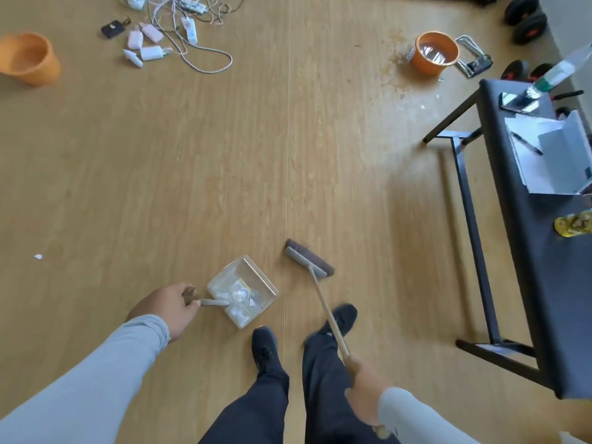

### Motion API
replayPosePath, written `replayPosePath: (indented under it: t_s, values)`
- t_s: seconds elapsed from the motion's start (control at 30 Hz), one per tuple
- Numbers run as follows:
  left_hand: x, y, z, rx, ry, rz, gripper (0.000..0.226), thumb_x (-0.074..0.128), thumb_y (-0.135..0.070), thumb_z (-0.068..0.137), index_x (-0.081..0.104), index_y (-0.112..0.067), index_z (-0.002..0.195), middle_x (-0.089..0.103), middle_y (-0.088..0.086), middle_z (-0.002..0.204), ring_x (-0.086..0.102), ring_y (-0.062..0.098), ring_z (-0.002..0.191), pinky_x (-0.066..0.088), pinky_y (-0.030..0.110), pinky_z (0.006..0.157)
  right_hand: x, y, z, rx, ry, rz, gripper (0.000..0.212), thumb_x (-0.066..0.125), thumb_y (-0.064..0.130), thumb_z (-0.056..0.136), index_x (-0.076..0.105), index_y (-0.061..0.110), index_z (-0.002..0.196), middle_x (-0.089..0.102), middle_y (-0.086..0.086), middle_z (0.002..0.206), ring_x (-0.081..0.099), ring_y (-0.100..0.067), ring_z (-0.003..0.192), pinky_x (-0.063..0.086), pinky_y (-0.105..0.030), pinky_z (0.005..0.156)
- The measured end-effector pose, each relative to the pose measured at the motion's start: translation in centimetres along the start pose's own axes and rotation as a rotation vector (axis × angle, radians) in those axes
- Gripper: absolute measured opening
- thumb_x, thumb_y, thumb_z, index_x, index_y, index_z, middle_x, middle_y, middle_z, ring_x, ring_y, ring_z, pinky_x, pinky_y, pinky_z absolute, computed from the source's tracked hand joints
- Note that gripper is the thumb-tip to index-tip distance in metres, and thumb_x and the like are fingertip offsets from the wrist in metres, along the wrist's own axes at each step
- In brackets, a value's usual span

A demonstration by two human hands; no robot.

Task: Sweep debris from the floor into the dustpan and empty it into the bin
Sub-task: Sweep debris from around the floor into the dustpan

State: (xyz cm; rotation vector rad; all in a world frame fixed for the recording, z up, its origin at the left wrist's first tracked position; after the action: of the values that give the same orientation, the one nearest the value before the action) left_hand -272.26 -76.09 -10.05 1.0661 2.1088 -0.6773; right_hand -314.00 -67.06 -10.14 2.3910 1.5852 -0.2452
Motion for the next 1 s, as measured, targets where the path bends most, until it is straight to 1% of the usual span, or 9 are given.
replayPosePath:
  t_s: [0.07, 0.17, 0.3, 0.43, 0.53, 0.63, 0.73, 0.83, 1.0]
  values:
    - [0.4, 0.9, -0.2, -0.005, -0.002, -0.005, 0.031, 0.06, -0.044, 0.091, 0.063, -0.034, 0.121, 0.07, -0.007, 0.1, 0.06, 0.018, 0.075, 0.046, 0.027, 0.066, -0.2, 0.8, -1.6, -0.034, 0.111, -0.076, 0.06, 0.044, 0.017, 0.097, 0.029, 0.034, 0.152, 0.056, -0.002, 0.11, 0.058, -0.02, 0.086, 0.049, -0.022, 0.072]
    - [0.7, 1.9, -0.6, -0.012, -0.004, -0.002, 0.032, 0.058, -0.047, 0.091, 0.062, -0.038, 0.121, 0.063, -0.011, 0.088, 0.06, 0.014, 0.069, 0.044, 0.026, 0.061, -5.1, -0.3, -3.9, 0.044, 0.151, 0.109, 0.058, 0.052, 0.018, 0.091, 0.043, 0.049, 0.139, 0.053, -0.001, 0.079, 0.047, -0.015, 0.052, 0.039, -0.024, 0.046]
    - [0.8, 2.1, -0.6, -0.004, -0.005, -0.006, 0.031, 0.056, -0.048, 0.09, 0.061, -0.04, 0.12, 0.063, -0.015, 0.086, 0.062, 0.011, 0.067, 0.05, 0.026, 0.064, -9.5, -2.4, -7.8, 0.105, 0.13, 0.252, 0.053, 0.066, 0.023, 0.09, 0.051, 0.05, 0.133, 0.058, -0.004, 0.073, 0.044, -0.012, 0.049, 0.04, -0.027, 0.049]
    - [0.8, 1.8, -0.1, 0.013, -0.012, 0.008, 0.028, 0.056, -0.048, 0.091, 0.061, -0.04, 0.117, 0.059, -0.017, 0.078, 0.06, 0.008, 0.064, 0.048, 0.026, 0.061, -9.0, -2.1, -5.1, 0.154, -0.072, 0.159, 0.058, 0.053, 0.018, 0.097, 0.039, 0.046, 0.146, 0.061, -0.003, 0.087, 0.049, -0.012, 0.05, 0.042, -0.024, 0.045]
    - [0.8, 2.1, 0.3, 0.017, -0.025, 0.021, 0.032, 0.058, -0.046, 0.091, 0.062, -0.035, 0.122, 0.068, -0.01, 0.095, 0.059, 0.014, 0.07, 0.043, 0.026, 0.062, -6.1, 0.3, -1.3, 0.151, -0.113, 0.075, 0.066, 0.04, 0.006, 0.092, 0.035, 0.037, 0.15, 0.06, -0.001, 0.098, 0.056, -0.019, 0.071, 0.052, -0.028, 0.057]
    - [1.2, 2.1, 0.2, 0.033, -0.018, 0.019, 0.034, 0.06, -0.043, 0.092, 0.063, -0.03, 0.124, 0.071, -0.004, 0.108, 0.056, 0.018, 0.077, 0.044, 0.028, 0.069, -3.1, 1.8, -0.5, 0.06, -0.04, 0.015, 0.059, 0.045, 0.01, 0.089, 0.042, 0.022, 0.147, 0.05, 0.006, 0.091, 0.05, -0.014, 0.074, 0.053, -0.025, 0.068]
    - [1.5, 1.7, -0.5, 0.055, -0.006, -0.001, 0.036, 0.06, -0.042, 0.093, 0.062, -0.029, 0.126, 0.07, -0.003, 0.106, 0.056, 0.018, 0.08, 0.045, 0.029, 0.072, -2.4, -0.6, -2.9, 0.118, 0.164, 0.113, 0.057, 0.043, 0.014, 0.088, 0.043, 0.033, 0.143, 0.046, 0.005, 0.081, 0.042, -0.016, 0.065, 0.057, -0.032, 0.065]
    - [1.1, 0.4, -1.3, 0.098, -0.007, 0.01, 0.035, 0.059, -0.045, 0.092, 0.063, -0.032, 0.125, 0.066, -0.008, 0.091, 0.057, 0.016, 0.076, 0.044, 0.028, 0.068, -4.9, -5.5, -5.9, 0.16, 0.118, 0.287, 0.059, 0.055, 0.023, 0.081, 0.048, 0.058, 0.128, 0.055, -0.003, 0.073, 0.043, -0.019, 0.053, 0.039, -0.026, 0.047]
    - [0.4, -4.1, -1.9, 0.287, 0.038, 0.216, 0.042, 0.053, -0.053, 0.091, 0.058, -0.039, 0.13, 0.069, -0.016, 0.1, 0.062, 0.01, 0.078, 0.045, 0.025, 0.065, -3.9, -12.5, -11.5, 0.207, 0.114, 0.557, 0.059, 0.064, 0.026, 0.082, 0.048, 0.051, 0.132, 0.056, -0.003, 0.066, 0.041, -0.017, 0.047, 0.041, -0.026, 0.046]
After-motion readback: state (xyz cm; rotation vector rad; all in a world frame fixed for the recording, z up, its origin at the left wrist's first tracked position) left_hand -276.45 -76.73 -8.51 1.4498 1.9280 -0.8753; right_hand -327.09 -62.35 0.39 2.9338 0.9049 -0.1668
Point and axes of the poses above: each hand's wrist, its own z-axis towards the middle knuckle, its own x-axis out of the palm, y = z × x, the point moved 7 cm from there along z, towards the middle knuckle
